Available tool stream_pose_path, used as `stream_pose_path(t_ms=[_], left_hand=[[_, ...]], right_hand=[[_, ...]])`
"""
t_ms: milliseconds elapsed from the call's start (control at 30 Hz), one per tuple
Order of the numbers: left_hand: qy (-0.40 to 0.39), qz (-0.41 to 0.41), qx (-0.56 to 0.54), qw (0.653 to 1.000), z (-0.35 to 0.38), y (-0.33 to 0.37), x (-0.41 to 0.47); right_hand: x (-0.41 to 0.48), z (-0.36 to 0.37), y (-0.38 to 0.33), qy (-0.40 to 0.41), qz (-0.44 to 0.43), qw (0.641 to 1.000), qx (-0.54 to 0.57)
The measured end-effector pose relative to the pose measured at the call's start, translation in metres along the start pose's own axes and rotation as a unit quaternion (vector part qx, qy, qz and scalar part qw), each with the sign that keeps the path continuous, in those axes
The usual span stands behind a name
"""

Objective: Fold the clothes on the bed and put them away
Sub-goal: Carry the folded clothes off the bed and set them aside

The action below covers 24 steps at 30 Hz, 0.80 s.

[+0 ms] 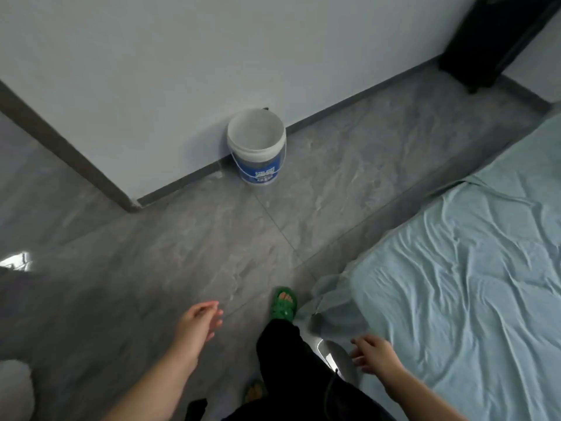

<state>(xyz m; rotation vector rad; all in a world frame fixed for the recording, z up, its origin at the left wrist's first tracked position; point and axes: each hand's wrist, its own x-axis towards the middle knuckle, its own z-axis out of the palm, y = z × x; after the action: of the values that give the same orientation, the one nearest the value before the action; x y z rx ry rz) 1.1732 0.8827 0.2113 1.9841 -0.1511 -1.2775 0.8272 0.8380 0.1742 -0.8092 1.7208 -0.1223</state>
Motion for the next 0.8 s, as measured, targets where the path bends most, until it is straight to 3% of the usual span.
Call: stream_pose_path(t_ms=[233, 500, 800], left_hand=[[-0.014, 0.008, 0.055, 0.998, 0.078, 0.119, 0.085], [-0.070, 0.053, 0.155, 0.984, 0.184, 0.260, 0.177], [-0.179, 0.066, 0.297, 0.936, 0.347, 0.426, 0.295]], right_hand=[[0.089, -0.027, -0.123, 0.014, 0.017, 0.999, 0.038], [0.177, -0.079, -0.305, 0.060, -0.040, 0.983, 0.166], [0.276, -0.151, -0.397, 0.126, 0.013, 0.947, 0.296]])
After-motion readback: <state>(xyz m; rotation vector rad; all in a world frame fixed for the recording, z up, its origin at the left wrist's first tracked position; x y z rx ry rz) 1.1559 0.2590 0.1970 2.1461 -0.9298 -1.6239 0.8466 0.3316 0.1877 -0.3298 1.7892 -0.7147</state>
